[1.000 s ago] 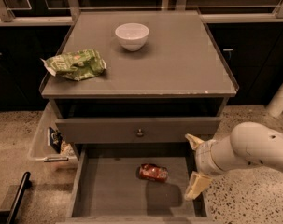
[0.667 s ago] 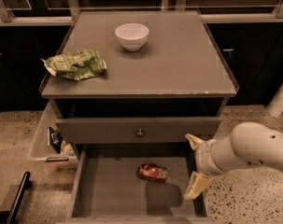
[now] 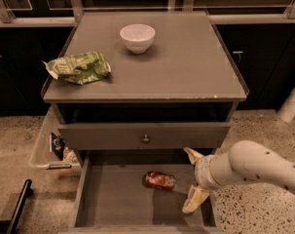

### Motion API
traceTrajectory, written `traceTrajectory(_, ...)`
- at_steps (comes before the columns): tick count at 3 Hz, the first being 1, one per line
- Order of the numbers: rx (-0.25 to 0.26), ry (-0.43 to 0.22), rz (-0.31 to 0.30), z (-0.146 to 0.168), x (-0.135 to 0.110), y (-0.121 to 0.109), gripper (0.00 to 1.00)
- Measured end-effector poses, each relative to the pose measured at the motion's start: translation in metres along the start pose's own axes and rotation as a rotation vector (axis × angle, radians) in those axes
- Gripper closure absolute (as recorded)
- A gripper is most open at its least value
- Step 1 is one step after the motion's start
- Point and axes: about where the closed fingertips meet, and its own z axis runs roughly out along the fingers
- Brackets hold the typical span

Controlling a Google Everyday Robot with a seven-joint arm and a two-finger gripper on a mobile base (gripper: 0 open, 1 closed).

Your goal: Pick coke can from middle drawer and place on counter

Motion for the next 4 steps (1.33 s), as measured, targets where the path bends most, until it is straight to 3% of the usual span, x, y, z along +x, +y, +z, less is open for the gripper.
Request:
traceTrajectory(2, 0.026, -0.108, -0.047, 0.079, 0.012, 0.003, 0.00)
traceTrajectory(4, 0.019, -0.139, -0.088, 0.134, 0.023, -0.005, 0.00)
